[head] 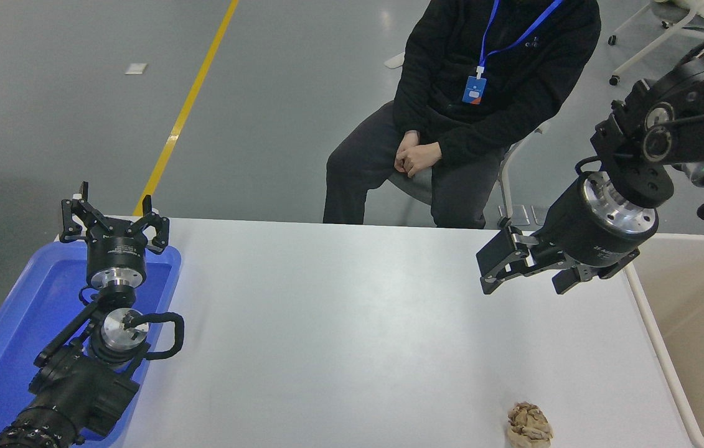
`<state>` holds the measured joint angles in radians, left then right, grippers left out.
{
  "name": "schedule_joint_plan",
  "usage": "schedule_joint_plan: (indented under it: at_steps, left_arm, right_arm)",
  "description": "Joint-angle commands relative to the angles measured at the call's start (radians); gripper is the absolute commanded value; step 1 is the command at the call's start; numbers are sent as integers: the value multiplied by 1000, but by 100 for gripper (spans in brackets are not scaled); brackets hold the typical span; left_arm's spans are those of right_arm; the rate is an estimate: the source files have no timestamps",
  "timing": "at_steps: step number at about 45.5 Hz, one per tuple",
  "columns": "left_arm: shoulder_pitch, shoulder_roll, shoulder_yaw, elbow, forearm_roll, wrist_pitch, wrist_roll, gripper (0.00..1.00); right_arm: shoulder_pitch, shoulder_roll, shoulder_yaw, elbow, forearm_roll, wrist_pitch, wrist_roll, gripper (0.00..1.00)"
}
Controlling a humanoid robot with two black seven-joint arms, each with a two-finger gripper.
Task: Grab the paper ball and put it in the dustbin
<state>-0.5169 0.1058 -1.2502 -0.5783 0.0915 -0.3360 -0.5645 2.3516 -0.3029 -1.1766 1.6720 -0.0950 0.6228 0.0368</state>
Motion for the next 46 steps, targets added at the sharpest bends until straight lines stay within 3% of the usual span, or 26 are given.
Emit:
schedule_joint_plan:
  at_steps: [1,24,46]
  left_arm:
    - [0,0,0,0,1,0,0,99]
    - [0,5,9,0,-1,0,0,99]
    - [0,5,9,0,-1,0,0,99]
  right_arm:
    - [-2,-4,0,0,-2,0,0,100]
    - [0,-7,5,0,1,2,0,100]
    - [-20,-81,2,6,11,3,2,100]
